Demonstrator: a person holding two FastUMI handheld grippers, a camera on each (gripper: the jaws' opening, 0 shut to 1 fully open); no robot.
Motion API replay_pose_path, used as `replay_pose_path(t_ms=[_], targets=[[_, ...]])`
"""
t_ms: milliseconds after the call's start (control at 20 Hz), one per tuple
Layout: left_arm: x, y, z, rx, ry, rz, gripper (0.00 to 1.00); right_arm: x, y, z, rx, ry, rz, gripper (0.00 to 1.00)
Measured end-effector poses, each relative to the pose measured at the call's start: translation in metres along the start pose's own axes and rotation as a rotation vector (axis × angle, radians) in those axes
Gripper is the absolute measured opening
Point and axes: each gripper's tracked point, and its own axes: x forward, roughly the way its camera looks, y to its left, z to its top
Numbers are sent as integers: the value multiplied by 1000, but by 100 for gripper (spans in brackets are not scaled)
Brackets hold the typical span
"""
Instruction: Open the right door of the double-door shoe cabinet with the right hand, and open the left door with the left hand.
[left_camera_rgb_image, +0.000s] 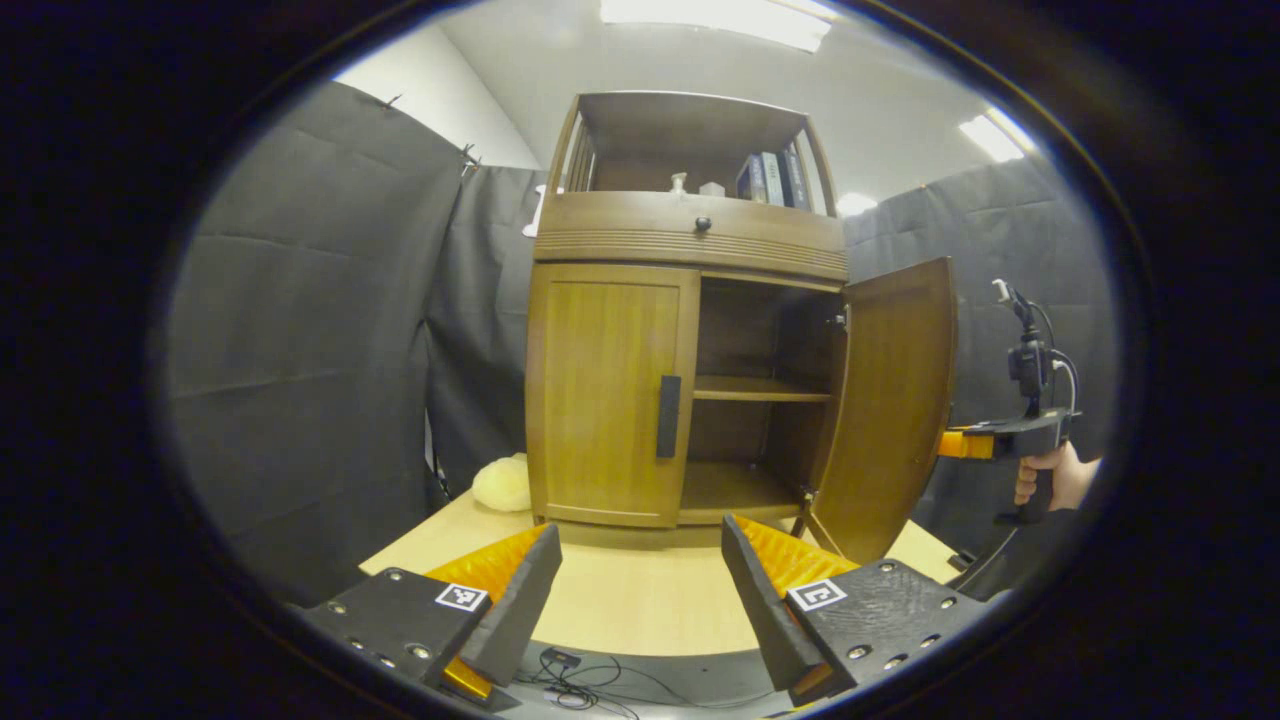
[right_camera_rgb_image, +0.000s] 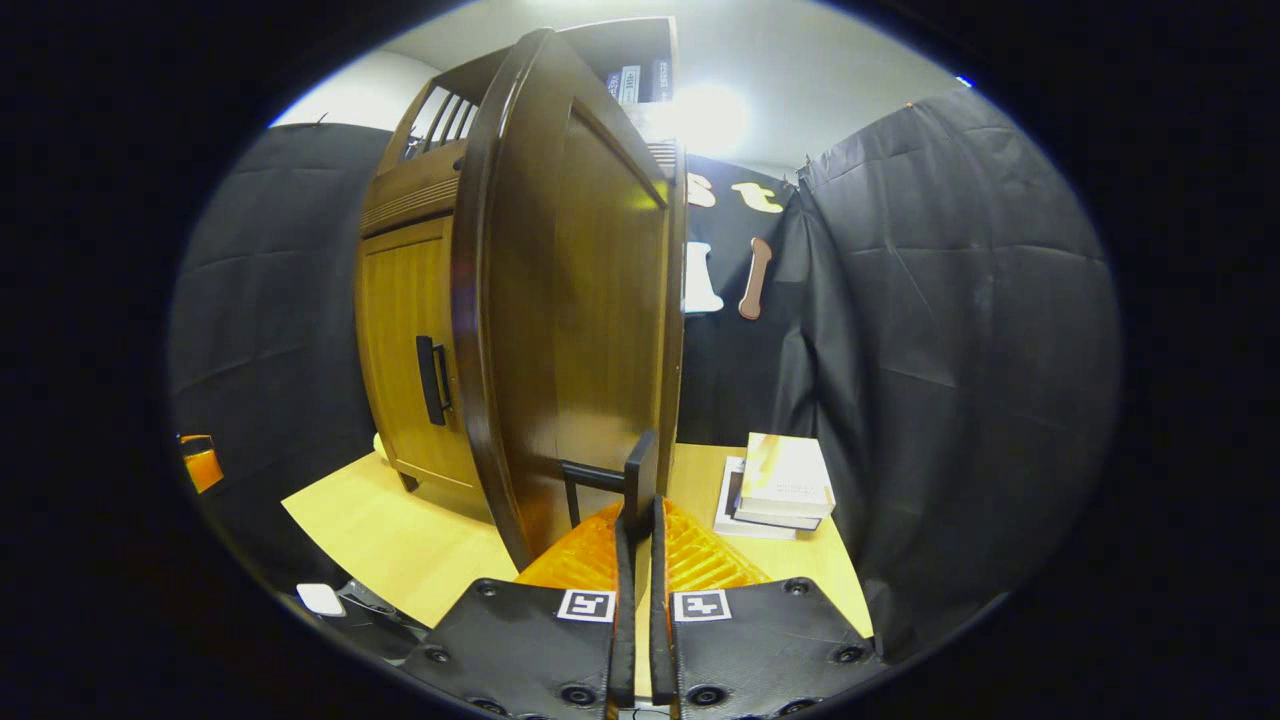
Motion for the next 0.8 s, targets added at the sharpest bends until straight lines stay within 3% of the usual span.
replay_pose_path(t_ms=[300, 450, 800], targets=[[0, -16, 3, 16, -8, 3, 92, -8, -29, 7, -13, -48, 2, 4], [3, -26, 5, 20, -8, -12, 92, -12, -28, 6, -2, -54, 41, 6], [19, -39, 6, 6, 12, -25, 92, -15, -28, 6, 43, -46, 35, 4]])
